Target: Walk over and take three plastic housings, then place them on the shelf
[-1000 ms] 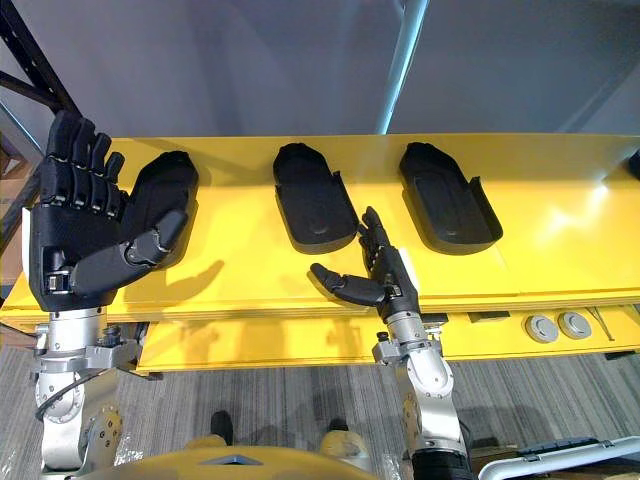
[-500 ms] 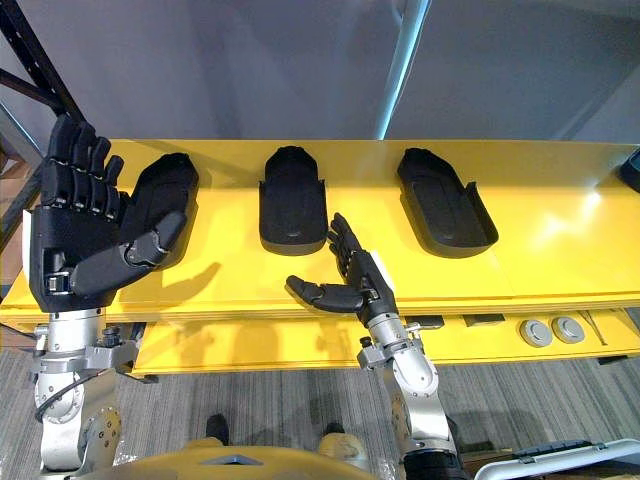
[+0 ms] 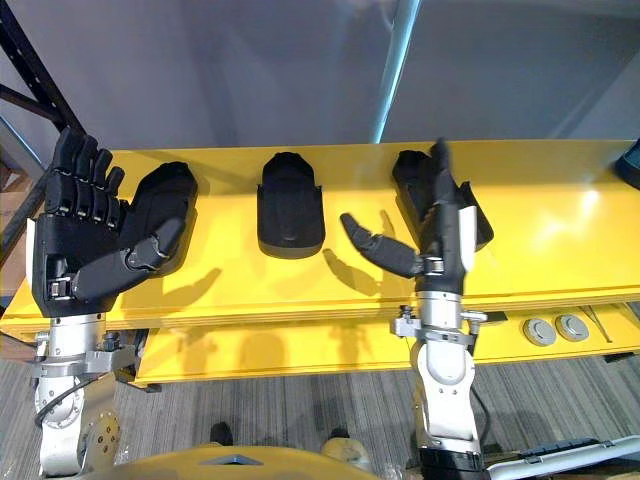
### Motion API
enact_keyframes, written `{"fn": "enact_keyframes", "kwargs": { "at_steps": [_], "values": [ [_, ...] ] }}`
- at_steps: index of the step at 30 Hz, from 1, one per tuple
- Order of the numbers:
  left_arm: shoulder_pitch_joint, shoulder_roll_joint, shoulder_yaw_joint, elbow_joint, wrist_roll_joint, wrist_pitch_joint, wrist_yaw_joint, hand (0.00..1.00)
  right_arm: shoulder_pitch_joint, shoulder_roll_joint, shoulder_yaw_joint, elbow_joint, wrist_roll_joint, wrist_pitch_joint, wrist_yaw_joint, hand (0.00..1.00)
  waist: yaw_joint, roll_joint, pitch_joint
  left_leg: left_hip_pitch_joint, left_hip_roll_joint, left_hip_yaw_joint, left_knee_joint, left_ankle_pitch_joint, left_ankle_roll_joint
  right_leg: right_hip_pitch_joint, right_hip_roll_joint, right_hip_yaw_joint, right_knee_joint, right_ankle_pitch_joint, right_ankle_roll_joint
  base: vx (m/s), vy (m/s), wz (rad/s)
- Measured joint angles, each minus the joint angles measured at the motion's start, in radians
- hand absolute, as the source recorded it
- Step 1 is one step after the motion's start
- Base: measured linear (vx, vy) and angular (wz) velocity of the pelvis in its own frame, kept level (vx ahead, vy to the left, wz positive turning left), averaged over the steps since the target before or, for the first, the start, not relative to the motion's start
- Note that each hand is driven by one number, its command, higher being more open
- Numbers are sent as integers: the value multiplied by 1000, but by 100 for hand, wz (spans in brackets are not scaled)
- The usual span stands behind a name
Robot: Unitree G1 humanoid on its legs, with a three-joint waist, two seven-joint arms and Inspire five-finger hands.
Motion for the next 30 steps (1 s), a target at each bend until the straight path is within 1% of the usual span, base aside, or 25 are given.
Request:
{"fn": "enact_keyframes", "kwargs": {
  "at_steps": [1,5,7,10,12,18,21,22,27,30],
  "values": [
    [0,0,1,-1,-6,-2,0,100,0,0,-18,-13,0,-11,-13,100,-2,-1,-7,2,0,5,0,-1,0,0,0,3,0,0,0,-7,1,-11],
    [-2,0,2,-17,-37,-6,1,100,0,1,-67,-31,0,-22,-55,100,-8,0,-20,4,1,24,0,-8,-1,-3,2,20,-18,9,-4,-13,7,-12],
    [-7,0,4,-22,-44,-27,2,100,4,11,-94,-31,12,-22,-65,100,-14,1,-21,9,0,31,0,-10,-2,-3,1,26,-17,10,-3,-13,9,-14],
    [-13,-2,4,-22,-61,-38,7,100,19,39,-108,-43,14,-17,-74,100,-26,6,-29,21,1,46,0,-15,-3,-2,2,41,-16,11,-2,-2,7,-13],
    [-23,-3,4,-22,-65,-39,7,100,49,58,-114,-69,11,-10,-82,100,-28,10,-33,22,1,52,0,-17,-3,-4,2,48,-16,12,0,10,8,-10],
    [-47,-4,4,-22,-81,-41,4,100,80,61,-146,-69,10,0,-139,100,-38,15,-37,38,1,83,0,-27,-4,-9,3,76,-16,14,3,8,9,-15],
    [-47,-5,3,-22,-83,-41,4,100,81,61,-166,-69,16,21,-158,100,-53,15,-37,39,0,97,0,-29,-4,-17,3,88,-16,17,5,9,8,-11],
    [-78,-4,-1,-21,-81,-41,41,100,91,61,-183,-68,19,60,-136,100,-81,-1,-23,55,1,128,0,-39,-9,-17,5,113,-23,19,5,0,0,0],
    [-78,-4,0,-21,-80,-41,43,100,91,61,-178,-68,20,60,-136,100,-79,1,-21,51,1,122,0,-39,-9,-14,3,105,-27,18,6,0,0,3],
    [-76,-5,18,-22,-55,-41,90,100,89,73,-141,-68,87,60,-131,100,-76,4,-20,36,0,100,0,-39,-8,-12,0,71,-39,19,7,-5,-6,22]
  ]
}}
